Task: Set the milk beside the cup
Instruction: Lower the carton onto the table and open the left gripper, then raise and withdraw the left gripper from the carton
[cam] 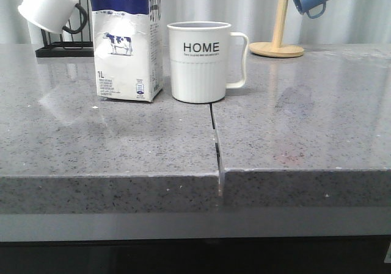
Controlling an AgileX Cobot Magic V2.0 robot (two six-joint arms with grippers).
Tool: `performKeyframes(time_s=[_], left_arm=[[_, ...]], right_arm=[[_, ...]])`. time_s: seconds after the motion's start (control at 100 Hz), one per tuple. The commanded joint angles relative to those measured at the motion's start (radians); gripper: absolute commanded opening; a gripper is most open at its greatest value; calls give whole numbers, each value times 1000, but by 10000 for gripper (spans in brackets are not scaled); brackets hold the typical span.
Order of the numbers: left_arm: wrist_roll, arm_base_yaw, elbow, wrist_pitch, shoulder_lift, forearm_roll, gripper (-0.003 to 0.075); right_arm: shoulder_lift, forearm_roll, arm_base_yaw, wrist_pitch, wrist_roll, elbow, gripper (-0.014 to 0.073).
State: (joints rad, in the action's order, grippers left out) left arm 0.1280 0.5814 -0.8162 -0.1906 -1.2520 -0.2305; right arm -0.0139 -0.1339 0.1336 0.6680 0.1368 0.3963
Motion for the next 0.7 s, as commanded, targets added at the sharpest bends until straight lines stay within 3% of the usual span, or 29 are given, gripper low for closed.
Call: performKeyframes(time_s=[0.0,0.18,0.25,0.41,0.69], left_arm=[[-33,-42,5,-24,85,42,418],[-201,-163,55,143,227,249,122],[-201,-216,72,207,286,258,51],[-201,-341,140,263,421,258,-20],[-201,-493,279,376,650,258,-21]], right_arm=[[-13,-19,-7,-81,-5,21,-59],[-13,-19,-7,-81,-5,21,-59],[-13,-19,-7,-81,-5,21,-59],[-13,-19,-7,-81,-5,21,-59],[-13,-19,-7,-81,-5,21,-59]])
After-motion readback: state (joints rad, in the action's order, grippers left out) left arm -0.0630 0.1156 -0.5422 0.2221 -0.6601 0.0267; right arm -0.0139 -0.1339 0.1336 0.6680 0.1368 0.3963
